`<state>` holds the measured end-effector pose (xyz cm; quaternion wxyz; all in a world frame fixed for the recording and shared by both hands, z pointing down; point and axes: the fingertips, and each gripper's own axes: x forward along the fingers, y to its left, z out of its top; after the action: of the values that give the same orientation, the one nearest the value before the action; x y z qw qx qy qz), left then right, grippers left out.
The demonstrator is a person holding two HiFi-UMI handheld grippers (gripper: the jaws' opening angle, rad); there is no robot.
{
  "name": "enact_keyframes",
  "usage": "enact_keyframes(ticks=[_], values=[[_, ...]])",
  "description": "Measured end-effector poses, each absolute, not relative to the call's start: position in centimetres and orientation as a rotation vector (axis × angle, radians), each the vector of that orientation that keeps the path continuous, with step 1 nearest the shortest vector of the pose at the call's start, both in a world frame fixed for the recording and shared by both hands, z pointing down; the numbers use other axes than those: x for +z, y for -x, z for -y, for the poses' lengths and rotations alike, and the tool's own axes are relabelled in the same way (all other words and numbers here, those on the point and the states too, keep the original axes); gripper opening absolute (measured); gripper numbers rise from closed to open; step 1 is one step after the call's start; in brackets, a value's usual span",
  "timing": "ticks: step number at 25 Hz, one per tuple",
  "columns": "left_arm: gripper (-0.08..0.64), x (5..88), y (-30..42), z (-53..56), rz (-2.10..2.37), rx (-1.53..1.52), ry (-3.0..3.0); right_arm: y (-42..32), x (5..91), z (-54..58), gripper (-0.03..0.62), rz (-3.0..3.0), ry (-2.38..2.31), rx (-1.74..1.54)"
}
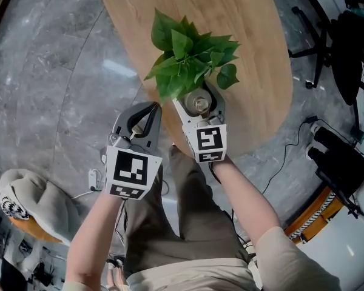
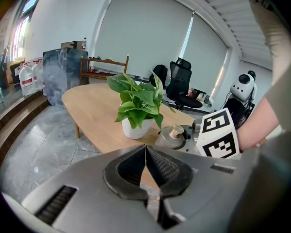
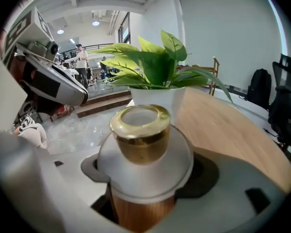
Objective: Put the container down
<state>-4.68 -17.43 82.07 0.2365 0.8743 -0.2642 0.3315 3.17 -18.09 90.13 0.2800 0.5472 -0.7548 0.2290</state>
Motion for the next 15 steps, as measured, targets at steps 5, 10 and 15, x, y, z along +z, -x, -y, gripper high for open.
enact_keyframes(ticks=[5, 10, 15], values=[[0.008, 82.2, 4.7, 16.8, 0.716, 0.930, -2.383, -3.1, 89.9, 17.8, 0.330, 2.040, -1.453, 0.641], [0.008, 80.4, 5.0, 16.7, 0.706, 0.914, -2.351, -3.0, 89.0, 17.3, 0.341, 2.029, -1.420, 0.680], [0.008, 77.2, 5.7, 16.9, 0.730, 0.936, -2.375, -4.1, 86.8, 16.7, 0.341, 1.990, -1.444, 0.773]])
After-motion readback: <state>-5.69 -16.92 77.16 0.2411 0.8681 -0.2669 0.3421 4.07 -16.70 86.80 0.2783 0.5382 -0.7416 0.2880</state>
